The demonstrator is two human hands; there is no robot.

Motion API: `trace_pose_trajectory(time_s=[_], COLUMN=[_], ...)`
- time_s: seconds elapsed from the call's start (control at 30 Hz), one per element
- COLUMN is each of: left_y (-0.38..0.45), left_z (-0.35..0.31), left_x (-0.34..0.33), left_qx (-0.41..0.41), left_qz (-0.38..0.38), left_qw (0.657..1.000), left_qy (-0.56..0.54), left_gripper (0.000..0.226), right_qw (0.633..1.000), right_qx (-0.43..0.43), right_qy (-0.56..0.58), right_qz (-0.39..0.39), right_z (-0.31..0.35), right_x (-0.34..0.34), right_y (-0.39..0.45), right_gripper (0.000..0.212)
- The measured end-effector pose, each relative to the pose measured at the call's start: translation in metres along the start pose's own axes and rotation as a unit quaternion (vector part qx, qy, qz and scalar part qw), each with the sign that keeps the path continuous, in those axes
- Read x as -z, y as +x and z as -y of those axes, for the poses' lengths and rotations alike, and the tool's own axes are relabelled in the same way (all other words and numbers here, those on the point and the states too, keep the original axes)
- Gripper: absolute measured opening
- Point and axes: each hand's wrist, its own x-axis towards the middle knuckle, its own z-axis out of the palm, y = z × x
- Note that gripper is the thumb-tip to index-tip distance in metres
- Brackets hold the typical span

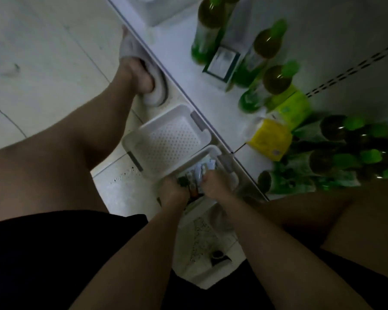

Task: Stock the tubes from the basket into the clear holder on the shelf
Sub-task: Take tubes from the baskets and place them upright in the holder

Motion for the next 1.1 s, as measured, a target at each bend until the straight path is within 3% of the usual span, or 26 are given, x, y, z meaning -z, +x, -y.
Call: trace_pose_trajectory(time_s=[0.13,0.2,0.3,0.43,0.5,0.6,0.67,0.73,0.8,0.9,1.0,1.1], left_y=[0.020,0.027,0.030,0.036,0.032,0.027,0.023,0.020,0.017,0.008,-0.004,-0.020], left_z=[0.012,0.017,0.027,0.027,0.026,0.022,0.021,0.019,0.016,0.008,-0.001,-0.019], left_x=[-0.029,-0.040,-0.051,-0.055,-0.057,-0.057,-0.054,-0.048,-0.042,-0.029,-0.017,0.000], left_qx=[0.043,0.030,-0.016,-0.004,-0.013,-0.008,-0.013,-0.010,-0.010,-0.019,-0.043,-0.106], left_qz=[0.019,0.024,-0.004,-0.012,0.001,0.013,0.005,0.000,-0.005,0.003,0.018,0.024], left_qw=[0.998,0.998,0.996,1.000,1.000,0.998,0.998,0.999,0.999,0.995,0.993,0.982], left_qy=[0.030,0.053,0.093,0.003,-0.014,-0.058,-0.054,-0.040,-0.050,-0.097,-0.109,-0.155], left_gripper=[0.014,0.038,0.048,0.041,0.035,0.052,0.057,0.050,0.046,0.036,0.023,0.020], right_qw=[0.998,0.998,0.999,0.997,0.994,0.984,0.984,0.991,0.997,0.998,0.992,0.981], right_qx=[-0.039,-0.048,-0.034,-0.032,-0.038,-0.045,-0.032,-0.001,0.030,0.035,0.042,0.004], right_qy=[0.056,0.031,-0.025,-0.072,-0.100,-0.149,-0.154,-0.127,-0.063,0.035,0.116,0.188], right_qz=[-0.007,-0.007,-0.009,-0.017,-0.008,0.081,0.080,0.041,0.025,0.030,0.034,0.053], right_z=[-0.019,-0.024,-0.022,-0.015,-0.010,-0.001,0.000,-0.004,-0.011,-0.016,-0.016,-0.009], right_x=[-0.027,-0.037,-0.046,-0.053,-0.052,-0.043,-0.040,-0.041,-0.040,-0.022,0.004,0.033], right_y=[0.032,0.047,0.071,0.083,0.089,0.100,0.097,0.086,0.071,0.050,0.025,0.002], right_gripper=[0.019,0.015,0.022,0.029,0.022,0.010,0.009,0.034,0.047,0.039,0.004,0.026])
